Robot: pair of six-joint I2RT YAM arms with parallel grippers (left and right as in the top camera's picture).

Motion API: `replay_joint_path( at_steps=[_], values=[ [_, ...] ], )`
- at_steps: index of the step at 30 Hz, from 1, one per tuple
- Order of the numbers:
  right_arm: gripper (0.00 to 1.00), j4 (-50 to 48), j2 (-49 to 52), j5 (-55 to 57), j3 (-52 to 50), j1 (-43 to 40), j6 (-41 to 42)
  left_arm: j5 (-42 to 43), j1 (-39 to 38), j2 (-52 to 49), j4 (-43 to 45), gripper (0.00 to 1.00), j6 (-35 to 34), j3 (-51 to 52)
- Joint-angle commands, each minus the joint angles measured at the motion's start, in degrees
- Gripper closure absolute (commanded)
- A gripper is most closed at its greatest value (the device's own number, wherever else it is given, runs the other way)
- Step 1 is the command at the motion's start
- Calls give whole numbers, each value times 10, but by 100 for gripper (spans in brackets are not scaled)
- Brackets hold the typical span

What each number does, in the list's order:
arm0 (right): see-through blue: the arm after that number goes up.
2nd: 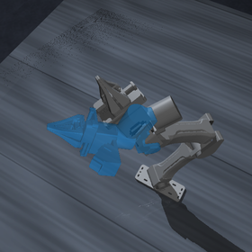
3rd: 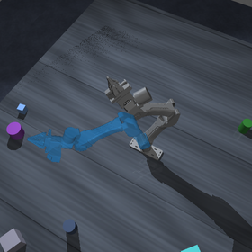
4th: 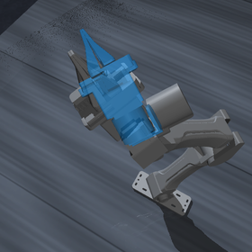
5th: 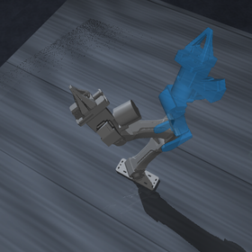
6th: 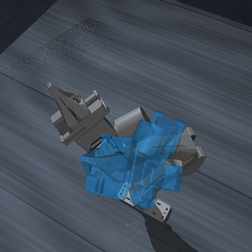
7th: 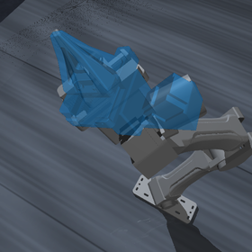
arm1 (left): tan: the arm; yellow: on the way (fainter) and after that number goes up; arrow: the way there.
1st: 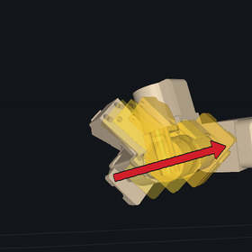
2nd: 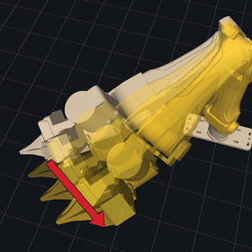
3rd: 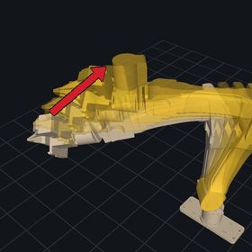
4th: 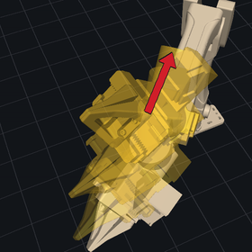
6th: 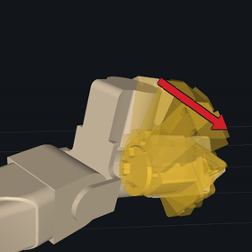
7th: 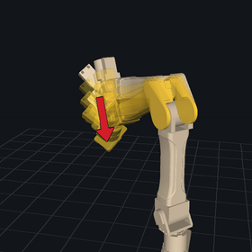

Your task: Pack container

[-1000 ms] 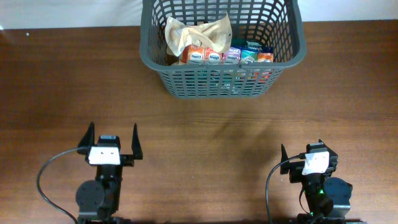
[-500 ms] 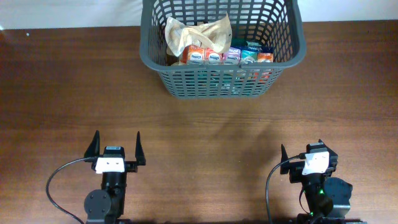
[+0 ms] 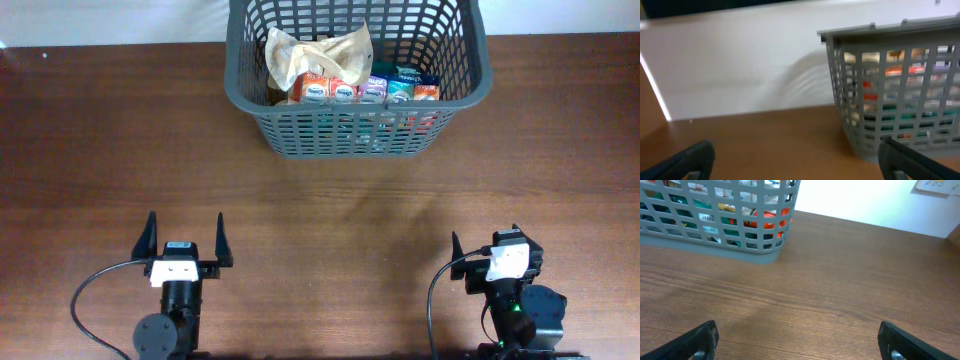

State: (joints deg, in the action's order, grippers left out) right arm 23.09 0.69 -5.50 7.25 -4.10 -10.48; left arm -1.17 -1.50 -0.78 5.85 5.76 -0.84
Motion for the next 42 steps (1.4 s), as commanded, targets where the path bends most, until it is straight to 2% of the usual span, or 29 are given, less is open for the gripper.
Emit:
replay_joint_path(
  at_steps=[1,4,42],
  values=[
    [1,-2,-5,-3,-5,-4,4,-8,0,5,-47,1,3,3],
    [1,-2,-5,-3,-5,-4,4,-6,0,4,-108,1,3,3],
    [1,-2,-5,-3,-5,-4,4,-1,0,-3,-106,1,3,3]
  ],
)
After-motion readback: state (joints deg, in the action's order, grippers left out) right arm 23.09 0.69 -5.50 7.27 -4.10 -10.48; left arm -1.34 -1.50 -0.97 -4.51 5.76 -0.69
